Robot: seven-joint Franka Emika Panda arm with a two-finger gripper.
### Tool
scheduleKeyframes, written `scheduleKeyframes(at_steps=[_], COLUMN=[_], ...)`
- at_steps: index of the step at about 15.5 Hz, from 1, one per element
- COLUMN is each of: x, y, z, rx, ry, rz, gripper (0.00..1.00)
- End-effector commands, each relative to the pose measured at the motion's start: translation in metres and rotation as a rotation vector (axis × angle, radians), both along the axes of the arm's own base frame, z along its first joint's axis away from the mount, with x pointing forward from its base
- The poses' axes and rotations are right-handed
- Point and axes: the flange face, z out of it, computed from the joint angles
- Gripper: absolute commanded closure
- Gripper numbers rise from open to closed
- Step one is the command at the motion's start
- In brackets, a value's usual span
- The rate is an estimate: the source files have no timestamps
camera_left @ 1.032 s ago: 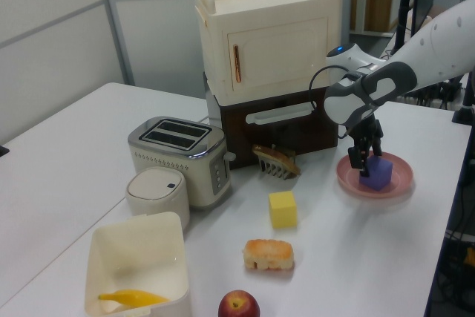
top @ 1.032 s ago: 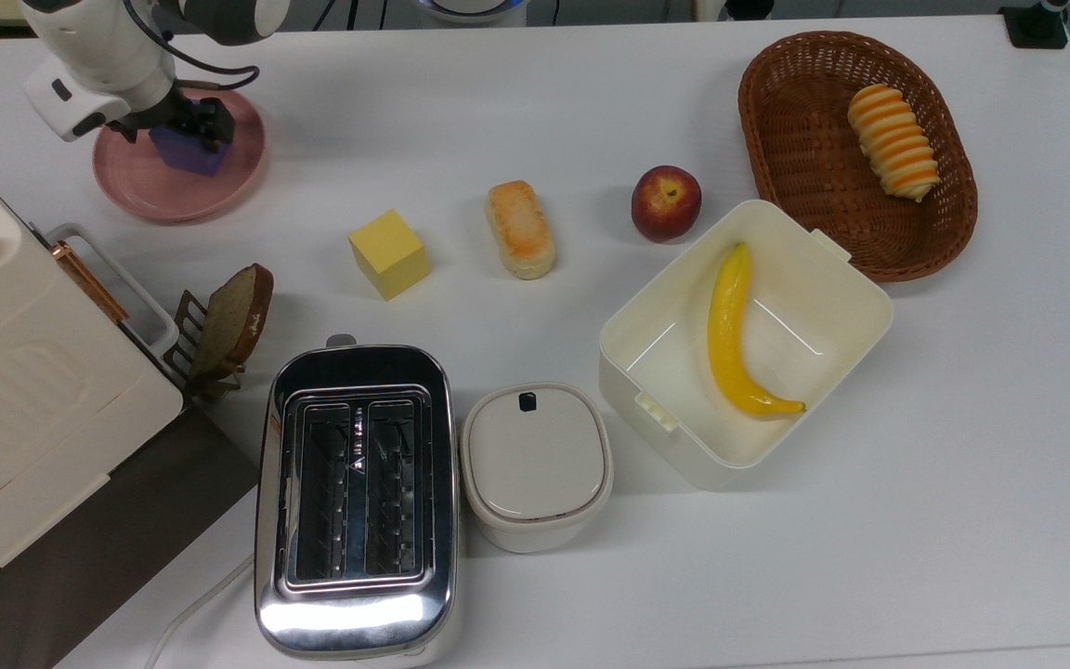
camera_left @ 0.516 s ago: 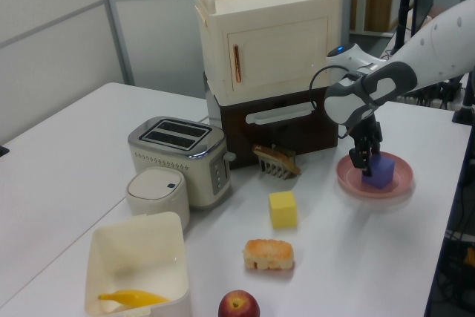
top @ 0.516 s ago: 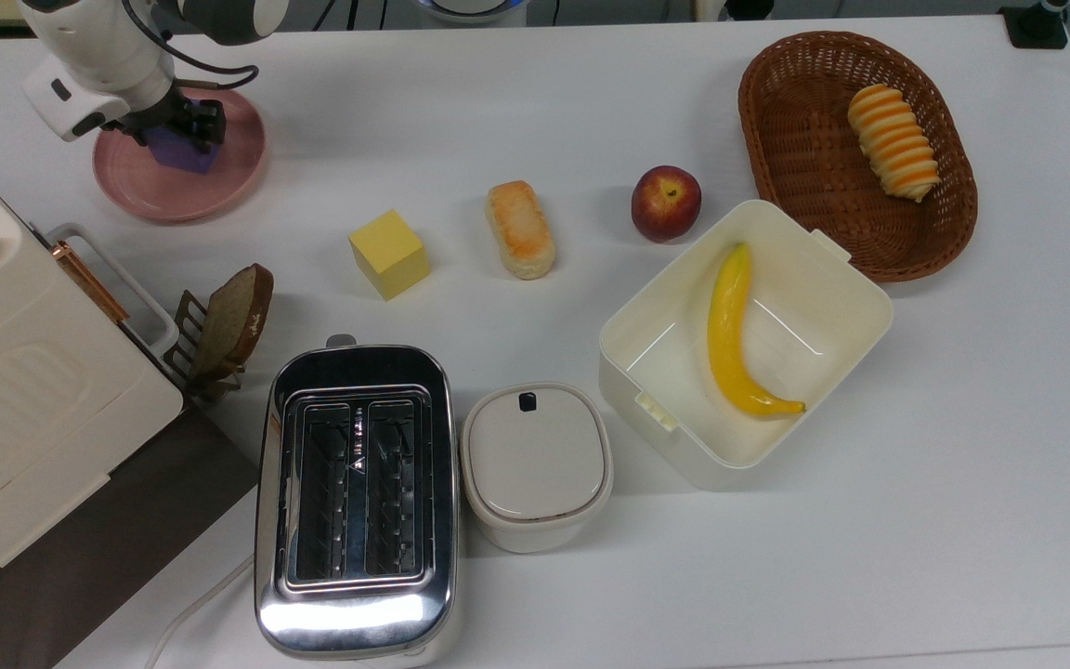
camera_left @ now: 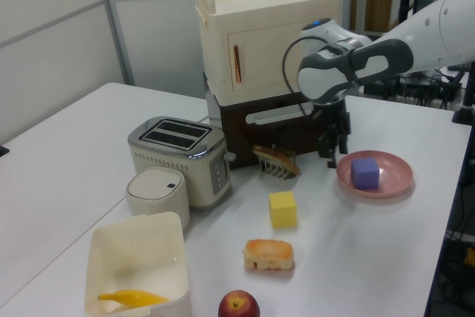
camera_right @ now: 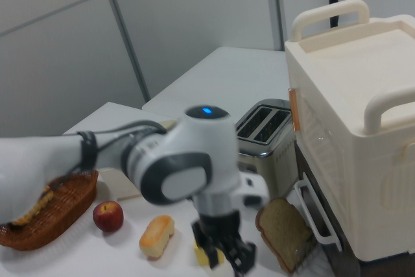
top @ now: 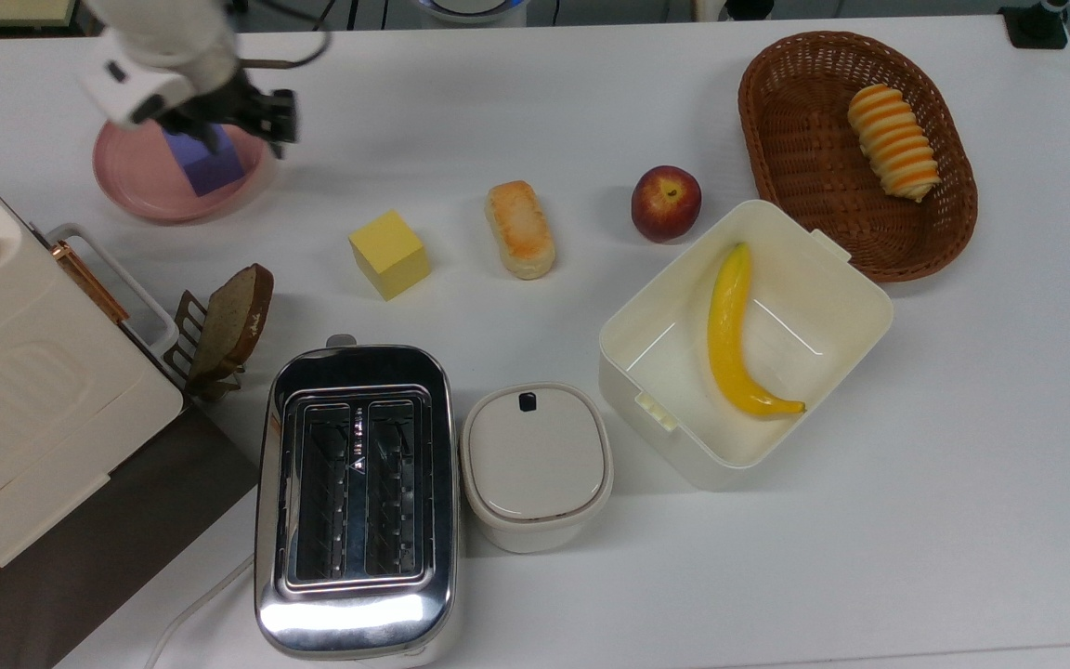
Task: Put the purple cube on the table
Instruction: 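Lift the purple cube up off the pink plate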
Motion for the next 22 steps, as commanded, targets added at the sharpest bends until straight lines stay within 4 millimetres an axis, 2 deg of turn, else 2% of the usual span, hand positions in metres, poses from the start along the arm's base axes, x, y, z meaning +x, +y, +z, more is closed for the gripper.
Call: scheduleKeyframes(at_steps=[1, 3, 5, 6, 8, 9, 10, 12, 14, 16, 18, 20, 22], x=[0.011, 0.015, 0.013, 0.012, 0.004, -0.005, -0.012, -0.027, -0.039, -0.045, -0.047, -0.047, -0.045], y=[0.071, 0.095, 0.09, 0.081, 0.042, 0.011, -0.011, -0.048, -0.071, -0.078, -0.079, -0.078, -0.077], z=[-0.007, -0.013, -0.013, -0.011, -0.007, -0.008, -0.007, -0.007, -0.008, -0.016, -0.042, -0.06, -0.062], rx=[0.002, 0.0, -0.002, 0.005, 0.034, 0.038, 0.035, 0.04, 0.054, 0.06, 0.036, 0.011, 0.004], ry=[0.02, 0.035, 0.046, 0.046, 0.048, 0.059, 0.066, 0.083, 0.093, 0.105, 0.114, 0.097, 0.095], rz=[0.022, 0.061, 0.083, 0.117, 0.216, 0.271, 0.297, 0.361, 0.402, 0.417, 0.432, 0.438, 0.435], gripper=[0.3, 0.29, 0.0, 0.0, 0.0, 0.0, 0.0, 0.0, 0.0, 0.0, 0.0, 0.0, 0.0])
